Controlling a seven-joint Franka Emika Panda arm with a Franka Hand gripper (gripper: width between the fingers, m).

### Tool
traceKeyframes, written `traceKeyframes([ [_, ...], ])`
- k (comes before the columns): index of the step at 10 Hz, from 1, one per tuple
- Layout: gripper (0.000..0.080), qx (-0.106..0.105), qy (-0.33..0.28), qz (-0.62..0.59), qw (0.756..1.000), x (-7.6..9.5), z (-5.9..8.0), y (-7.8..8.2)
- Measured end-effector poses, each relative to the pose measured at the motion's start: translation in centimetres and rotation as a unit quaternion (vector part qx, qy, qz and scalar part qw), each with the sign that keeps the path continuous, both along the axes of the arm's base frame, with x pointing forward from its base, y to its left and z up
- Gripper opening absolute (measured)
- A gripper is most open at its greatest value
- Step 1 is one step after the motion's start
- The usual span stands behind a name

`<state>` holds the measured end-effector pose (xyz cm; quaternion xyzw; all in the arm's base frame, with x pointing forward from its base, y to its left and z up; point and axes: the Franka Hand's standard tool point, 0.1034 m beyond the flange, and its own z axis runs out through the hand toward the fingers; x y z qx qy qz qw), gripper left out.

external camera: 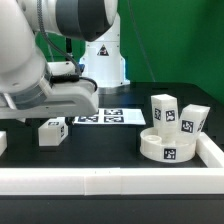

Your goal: Assemble stool

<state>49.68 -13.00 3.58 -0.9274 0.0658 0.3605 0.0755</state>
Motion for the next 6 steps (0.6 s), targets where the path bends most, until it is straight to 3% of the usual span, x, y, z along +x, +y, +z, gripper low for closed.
traceKeyframes([
  [1, 0.0649, 0.003, 0.008, -0.001, 1.000, -0.3, -0.1, 0.1],
  [3, 0.0649, -0.025, 0.031, -0.006, 0.999, -0.9, -0.4, -0.4],
  [4, 0.0649, -0.034, 0.075, -0.003, 0.997, -1.4, -0.6, -0.7],
  [6, 0.0649, -0.027, 0.125, 0.000, 0.992, -1.6, -1.0, -0.7],
])
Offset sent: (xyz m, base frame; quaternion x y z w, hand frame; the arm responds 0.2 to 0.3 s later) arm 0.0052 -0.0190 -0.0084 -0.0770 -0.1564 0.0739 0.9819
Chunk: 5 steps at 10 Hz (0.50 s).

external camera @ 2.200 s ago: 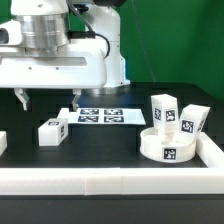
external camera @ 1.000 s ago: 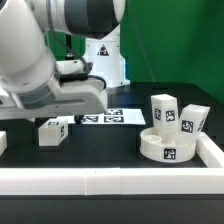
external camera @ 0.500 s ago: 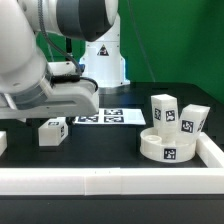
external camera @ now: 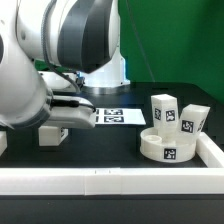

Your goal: Assemble stool

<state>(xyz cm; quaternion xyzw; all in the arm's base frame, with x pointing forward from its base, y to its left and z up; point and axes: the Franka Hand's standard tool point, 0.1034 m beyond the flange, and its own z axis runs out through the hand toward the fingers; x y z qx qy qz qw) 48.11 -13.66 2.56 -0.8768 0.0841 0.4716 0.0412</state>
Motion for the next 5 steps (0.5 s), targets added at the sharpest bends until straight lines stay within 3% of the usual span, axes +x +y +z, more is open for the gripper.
traceKeyframes([
  [3, 0.0649, 0.002, -0.004, 0.001, 1.000, 0.31, 0.29, 0.32],
  [4, 0.0550, 0.002, -0.012, 0.002, 1.000, 0.55, 0.26, 0.48],
  [5, 0.0550, 0.002, -0.031, -0.004, 1.000, 0.93, -0.33, 0.58],
])
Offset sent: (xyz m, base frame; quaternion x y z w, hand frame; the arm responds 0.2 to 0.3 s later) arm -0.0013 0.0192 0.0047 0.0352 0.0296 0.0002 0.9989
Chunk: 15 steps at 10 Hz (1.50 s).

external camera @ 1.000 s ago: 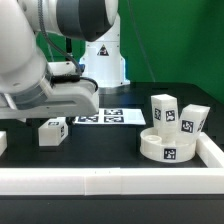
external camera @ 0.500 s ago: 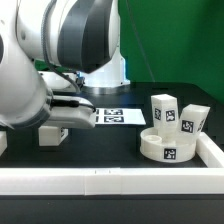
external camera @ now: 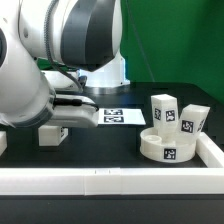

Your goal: Assemble stool

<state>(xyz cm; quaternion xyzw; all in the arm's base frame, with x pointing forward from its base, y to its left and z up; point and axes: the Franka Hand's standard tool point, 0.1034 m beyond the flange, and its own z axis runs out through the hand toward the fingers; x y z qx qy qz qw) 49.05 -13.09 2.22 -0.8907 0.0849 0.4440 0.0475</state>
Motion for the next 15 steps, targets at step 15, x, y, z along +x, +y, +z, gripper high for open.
traceKeyframes([
  [15, 0.0324, 0.014, -0.053, 0.039, 0.998, 2.9, 6.4, 4.5],
])
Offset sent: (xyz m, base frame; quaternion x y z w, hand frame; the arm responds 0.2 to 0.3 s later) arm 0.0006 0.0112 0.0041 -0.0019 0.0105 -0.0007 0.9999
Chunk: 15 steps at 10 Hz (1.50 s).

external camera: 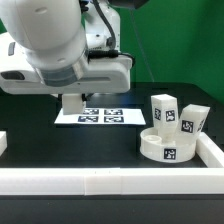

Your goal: Assemble stool

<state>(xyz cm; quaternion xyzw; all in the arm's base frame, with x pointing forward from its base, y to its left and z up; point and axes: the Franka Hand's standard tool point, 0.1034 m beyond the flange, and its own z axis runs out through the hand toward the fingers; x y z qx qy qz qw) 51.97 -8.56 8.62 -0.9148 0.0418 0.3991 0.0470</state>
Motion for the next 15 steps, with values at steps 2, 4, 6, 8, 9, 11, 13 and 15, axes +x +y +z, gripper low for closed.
traceKeyframes([
  [2, 0.0324, -0.007, -0.028, -0.008, 1.000, 1.0, 0.4, 0.7],
  [4, 0.0324, -0.022, -0.105, -0.019, 0.994, 1.4, 2.1, 2.7],
  [6, 0.0324, -0.029, -0.166, -0.021, 0.985, 1.5, 2.2, 2.9],
  [8, 0.0324, -0.040, -0.232, -0.021, 0.972, 2.5, 2.0, 2.7],
  [9, 0.0324, -0.048, -0.272, -0.021, 0.961, 2.9, 2.0, 2.5],
  [11, 0.0324, -0.057, -0.326, -0.031, 0.943, 3.0, 2.0, 2.7],
  [13, 0.0324, -0.048, -0.385, -0.059, 0.920, 2.8, 3.3, 5.2],
  [15, 0.0324, -0.047, -0.442, -0.074, 0.893, 3.4, 4.0, 6.9],
])
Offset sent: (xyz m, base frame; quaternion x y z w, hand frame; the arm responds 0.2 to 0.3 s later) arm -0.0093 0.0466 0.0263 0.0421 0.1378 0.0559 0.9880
